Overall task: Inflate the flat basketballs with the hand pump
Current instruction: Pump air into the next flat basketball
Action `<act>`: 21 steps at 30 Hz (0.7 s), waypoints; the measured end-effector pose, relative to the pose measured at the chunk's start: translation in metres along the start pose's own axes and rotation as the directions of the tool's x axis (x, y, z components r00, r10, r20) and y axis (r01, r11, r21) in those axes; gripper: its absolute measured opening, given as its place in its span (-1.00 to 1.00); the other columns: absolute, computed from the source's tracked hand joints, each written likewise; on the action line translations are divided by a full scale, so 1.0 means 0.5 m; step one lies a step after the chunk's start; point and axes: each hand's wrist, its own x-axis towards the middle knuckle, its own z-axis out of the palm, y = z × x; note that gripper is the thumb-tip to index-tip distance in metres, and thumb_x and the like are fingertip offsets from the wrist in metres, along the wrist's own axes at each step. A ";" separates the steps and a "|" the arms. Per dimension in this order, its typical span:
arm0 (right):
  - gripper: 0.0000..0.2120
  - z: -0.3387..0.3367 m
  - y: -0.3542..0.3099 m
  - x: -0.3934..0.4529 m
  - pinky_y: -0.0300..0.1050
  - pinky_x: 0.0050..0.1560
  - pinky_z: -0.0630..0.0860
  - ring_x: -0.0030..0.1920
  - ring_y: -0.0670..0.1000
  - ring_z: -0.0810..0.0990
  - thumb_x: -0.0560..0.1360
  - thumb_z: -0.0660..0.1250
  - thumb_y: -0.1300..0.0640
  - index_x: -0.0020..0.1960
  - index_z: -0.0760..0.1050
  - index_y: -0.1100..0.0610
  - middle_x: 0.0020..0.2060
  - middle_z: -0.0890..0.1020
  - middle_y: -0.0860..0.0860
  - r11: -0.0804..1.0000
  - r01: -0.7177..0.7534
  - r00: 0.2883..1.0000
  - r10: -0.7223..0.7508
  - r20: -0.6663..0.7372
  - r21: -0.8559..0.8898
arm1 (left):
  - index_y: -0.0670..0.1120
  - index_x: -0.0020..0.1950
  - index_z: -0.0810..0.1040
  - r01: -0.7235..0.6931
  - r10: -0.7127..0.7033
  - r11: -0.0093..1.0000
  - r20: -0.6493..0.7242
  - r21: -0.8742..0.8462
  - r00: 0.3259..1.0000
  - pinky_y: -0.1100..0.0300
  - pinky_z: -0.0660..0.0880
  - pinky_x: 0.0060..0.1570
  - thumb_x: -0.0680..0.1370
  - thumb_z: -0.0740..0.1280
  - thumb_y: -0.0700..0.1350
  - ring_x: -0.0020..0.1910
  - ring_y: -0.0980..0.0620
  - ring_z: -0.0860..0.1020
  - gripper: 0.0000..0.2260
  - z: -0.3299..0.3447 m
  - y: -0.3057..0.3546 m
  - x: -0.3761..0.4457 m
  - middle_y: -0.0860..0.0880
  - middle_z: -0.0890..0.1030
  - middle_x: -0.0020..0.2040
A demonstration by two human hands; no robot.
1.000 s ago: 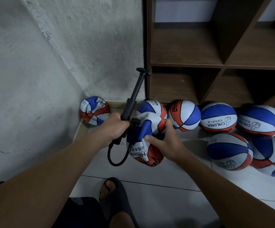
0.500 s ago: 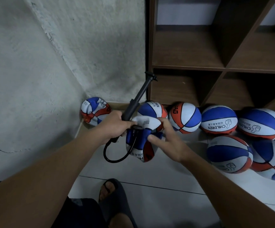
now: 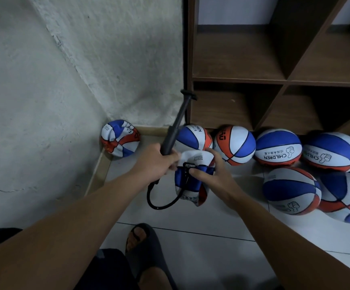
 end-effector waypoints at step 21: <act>-0.04 -0.009 -0.004 0.022 0.14 0.33 0.63 0.33 -0.06 0.56 0.09 0.71 -0.43 0.36 0.36 -0.30 0.35 0.46 -0.10 0.974 0.033 0.998 -0.042 -0.038 -0.222 | -0.16 -0.03 0.75 -0.071 0.069 0.997 0.103 0.016 0.992 -0.08 0.72 0.08 0.55 0.59 -0.16 -0.17 -0.02 0.78 -0.91 -0.009 0.020 0.007 -0.08 0.77 -0.21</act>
